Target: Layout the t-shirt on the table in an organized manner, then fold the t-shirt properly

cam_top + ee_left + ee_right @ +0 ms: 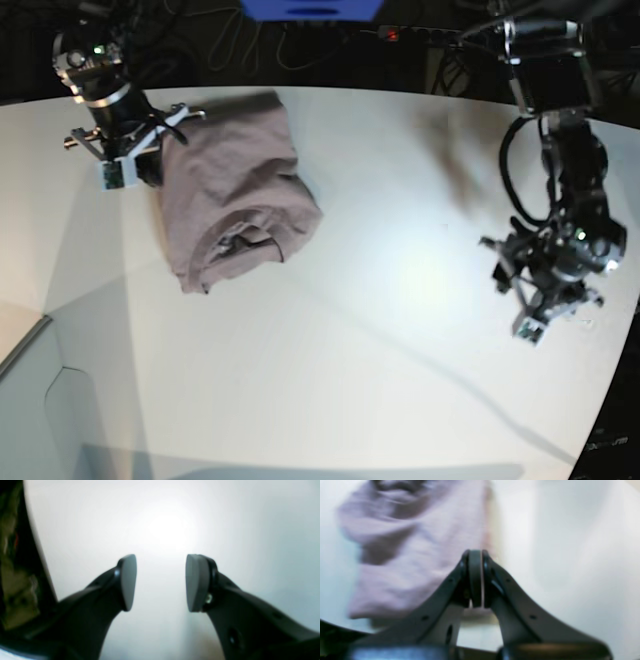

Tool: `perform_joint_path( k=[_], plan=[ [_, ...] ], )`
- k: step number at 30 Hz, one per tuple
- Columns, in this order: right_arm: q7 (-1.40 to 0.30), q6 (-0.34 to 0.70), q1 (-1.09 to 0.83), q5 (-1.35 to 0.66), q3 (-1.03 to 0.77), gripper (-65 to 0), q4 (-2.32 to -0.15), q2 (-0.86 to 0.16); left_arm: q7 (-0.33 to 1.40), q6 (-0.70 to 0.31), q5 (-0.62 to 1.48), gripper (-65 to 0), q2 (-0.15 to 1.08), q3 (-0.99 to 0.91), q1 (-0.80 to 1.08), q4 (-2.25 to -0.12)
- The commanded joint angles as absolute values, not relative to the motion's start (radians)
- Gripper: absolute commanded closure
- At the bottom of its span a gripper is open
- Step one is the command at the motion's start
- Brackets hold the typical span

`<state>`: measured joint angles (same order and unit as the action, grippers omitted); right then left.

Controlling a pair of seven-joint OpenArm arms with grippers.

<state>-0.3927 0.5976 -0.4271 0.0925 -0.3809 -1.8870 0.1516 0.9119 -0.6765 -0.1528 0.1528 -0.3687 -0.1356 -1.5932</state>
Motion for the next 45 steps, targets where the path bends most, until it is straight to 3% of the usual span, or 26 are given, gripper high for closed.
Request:
perform_joint_path(
  k=[1,8,16,27,45],
  plan=[
    [-0.371,0.613,-0.418,0.081,-0.355,0.0,-1.906,0.151,0.898,-0.674,-0.142,-30.7,0.156,-0.418,-0.111,-1.604],
    [-0.371,0.613,-0.41,0.082,-0.229,0.0,-1.9,0.15,0.898,-0.676,-0.038,-30.6,0.156,-0.602,0.079,-1.607],
    [-0.372,0.613,-0.438,0.081,-0.254,0.0,-1.883,0.09,0.908,-0.676,0.114,-30.3,0.156,-0.704,0.223,-1.62],
    [-0.364,0.613,-0.343,0.077,-0.521,0.0,-1.636,0.036,0.898,-0.676,0.114,-30.2,0.111,-0.708,0.337,-1.618],
    [-0.367,0.615,-0.381,0.076,-0.421,0.0,-1.609,0.028,0.897,-0.676,0.114,-30.2,0.116,-0.711,0.392,-1.607]
  ],
)
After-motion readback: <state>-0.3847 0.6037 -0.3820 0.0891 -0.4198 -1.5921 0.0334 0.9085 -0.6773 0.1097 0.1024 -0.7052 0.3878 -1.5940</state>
